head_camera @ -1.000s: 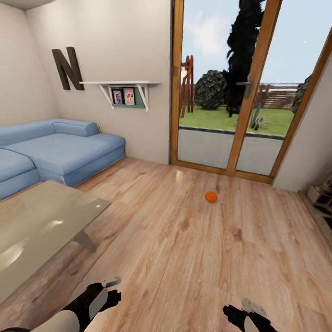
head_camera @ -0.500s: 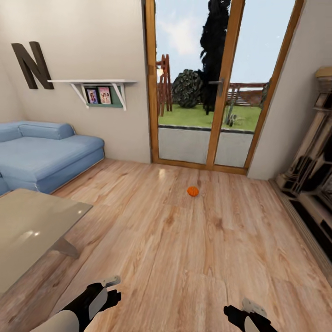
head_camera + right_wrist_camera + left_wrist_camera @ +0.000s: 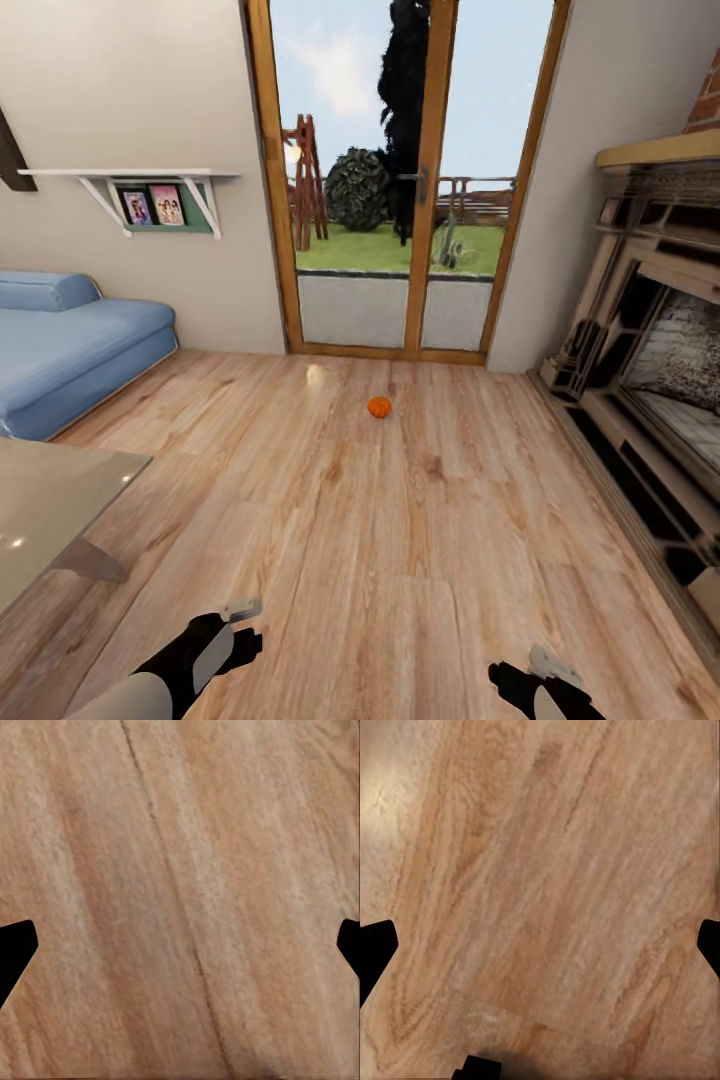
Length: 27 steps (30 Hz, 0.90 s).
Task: Place each of the two pumpkins and all three candles from the living room inside a cabinet in the living room (use any cabinet), then make sure every cabinet is closed, and position the cauldron so it is next to a table in the living room.
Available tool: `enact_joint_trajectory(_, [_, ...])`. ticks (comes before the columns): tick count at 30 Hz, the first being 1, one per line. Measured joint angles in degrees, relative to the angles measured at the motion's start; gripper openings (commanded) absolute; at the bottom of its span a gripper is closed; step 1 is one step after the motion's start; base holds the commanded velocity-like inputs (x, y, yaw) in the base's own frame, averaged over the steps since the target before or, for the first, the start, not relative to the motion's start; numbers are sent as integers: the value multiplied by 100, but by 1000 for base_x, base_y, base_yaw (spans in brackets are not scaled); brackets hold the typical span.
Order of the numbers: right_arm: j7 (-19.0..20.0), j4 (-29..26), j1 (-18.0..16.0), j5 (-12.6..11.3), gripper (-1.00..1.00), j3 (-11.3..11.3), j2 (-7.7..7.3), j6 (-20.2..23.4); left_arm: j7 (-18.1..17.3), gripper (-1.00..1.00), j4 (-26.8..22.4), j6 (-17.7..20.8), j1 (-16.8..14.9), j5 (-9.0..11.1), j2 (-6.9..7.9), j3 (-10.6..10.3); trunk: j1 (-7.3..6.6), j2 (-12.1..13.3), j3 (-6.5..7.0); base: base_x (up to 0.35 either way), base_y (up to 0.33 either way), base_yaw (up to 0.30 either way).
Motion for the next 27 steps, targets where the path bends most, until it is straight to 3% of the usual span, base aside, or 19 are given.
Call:
enact_joint_trajectory(12, [0, 0, 0, -5, 100, -2, -33, 0, 8, 100, 0, -6, 0, 0, 1, -1, 0, 0, -25, -307, 18, -289])
enact_joint_trajectory(27, [0, 0, 0, -5, 100, 1, -33, 0, 9, 100, 0, -6, 0, 0, 7, 2, 0, 0, -36, -129, 54, -289])
